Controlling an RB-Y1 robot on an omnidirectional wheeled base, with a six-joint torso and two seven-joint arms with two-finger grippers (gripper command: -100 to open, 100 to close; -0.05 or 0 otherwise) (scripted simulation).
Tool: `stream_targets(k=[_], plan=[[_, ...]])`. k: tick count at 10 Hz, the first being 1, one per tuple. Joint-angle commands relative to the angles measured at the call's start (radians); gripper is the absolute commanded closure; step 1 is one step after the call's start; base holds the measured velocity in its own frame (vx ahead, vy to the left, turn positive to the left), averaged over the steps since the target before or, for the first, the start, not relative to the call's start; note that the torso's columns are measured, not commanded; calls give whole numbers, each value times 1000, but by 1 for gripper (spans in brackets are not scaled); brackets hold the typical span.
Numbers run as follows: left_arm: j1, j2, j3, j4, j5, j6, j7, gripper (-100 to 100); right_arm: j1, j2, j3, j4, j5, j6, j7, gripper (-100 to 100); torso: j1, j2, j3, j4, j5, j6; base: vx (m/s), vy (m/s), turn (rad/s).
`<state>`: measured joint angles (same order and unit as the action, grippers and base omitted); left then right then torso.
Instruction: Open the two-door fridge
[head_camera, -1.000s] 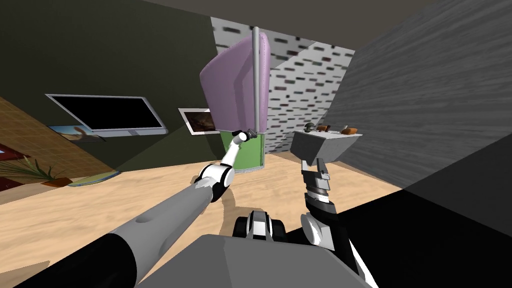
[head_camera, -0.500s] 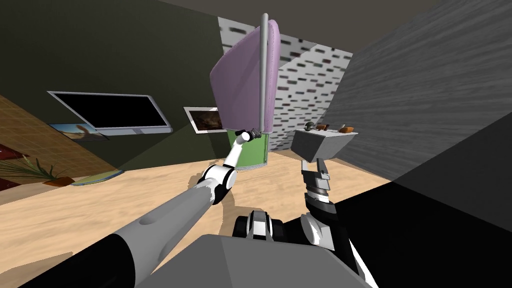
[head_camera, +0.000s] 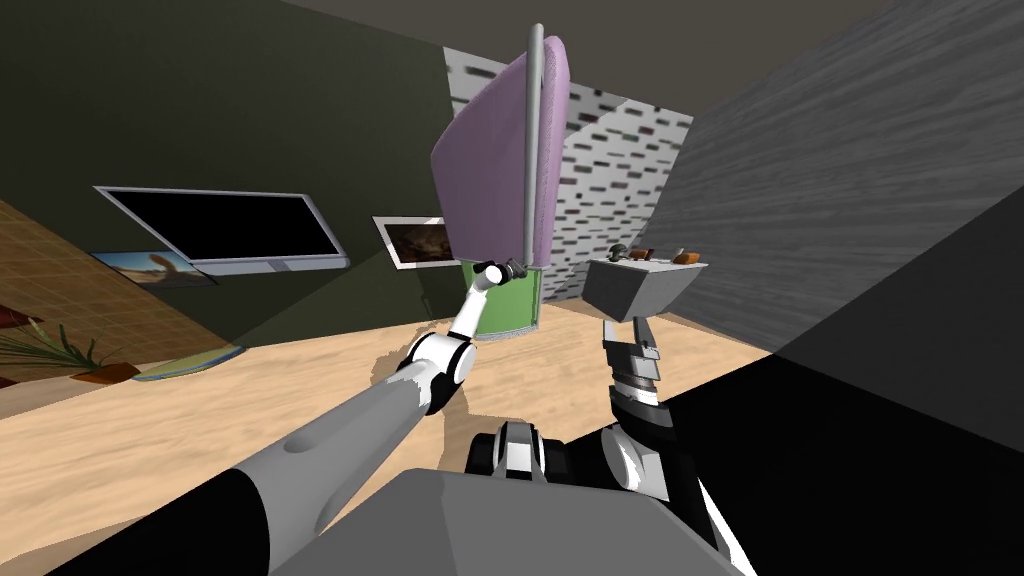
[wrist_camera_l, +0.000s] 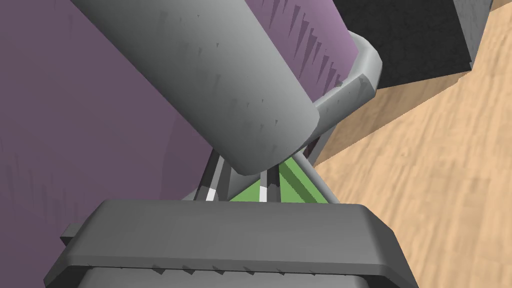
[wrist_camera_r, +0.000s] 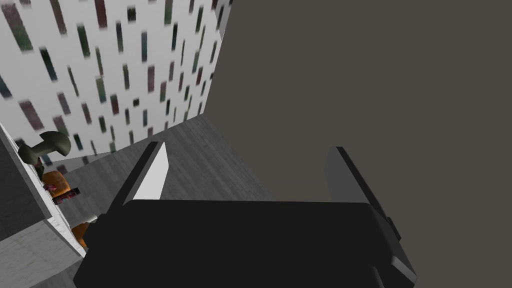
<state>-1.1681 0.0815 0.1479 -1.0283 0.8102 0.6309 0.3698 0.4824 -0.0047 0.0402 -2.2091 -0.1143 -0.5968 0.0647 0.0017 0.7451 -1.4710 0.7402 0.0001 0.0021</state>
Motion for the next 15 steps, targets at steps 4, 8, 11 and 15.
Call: stream_targets(k=[4, 8, 11, 15], plan=[[-4, -43, -35, -34, 68, 48, -32, 100, 0, 0, 0, 0, 0, 0, 0, 0, 0, 0, -1, 2, 1, -3, -86, 272, -48], [-1, -66, -54, -61, 106, 75, -49, 100, 0, 0, 0, 0, 0, 0, 0, 0, 0, 1, 1, 4, 0, 0, -83, 262, -44], [-32, -59, -55, -64, 125, 113, -30, -100, 0, 0, 0, 0, 0, 0, 0, 0, -7, 4, 3, 5, -1, 0, -79, 155, 24], [-83, -30, -46, -71, 136, 164, 12, -100, 0, 1, 1, 0, 0, 0, 0, 0, -5, 1, -1, 8, 0, 0, 18, -71, 77]])
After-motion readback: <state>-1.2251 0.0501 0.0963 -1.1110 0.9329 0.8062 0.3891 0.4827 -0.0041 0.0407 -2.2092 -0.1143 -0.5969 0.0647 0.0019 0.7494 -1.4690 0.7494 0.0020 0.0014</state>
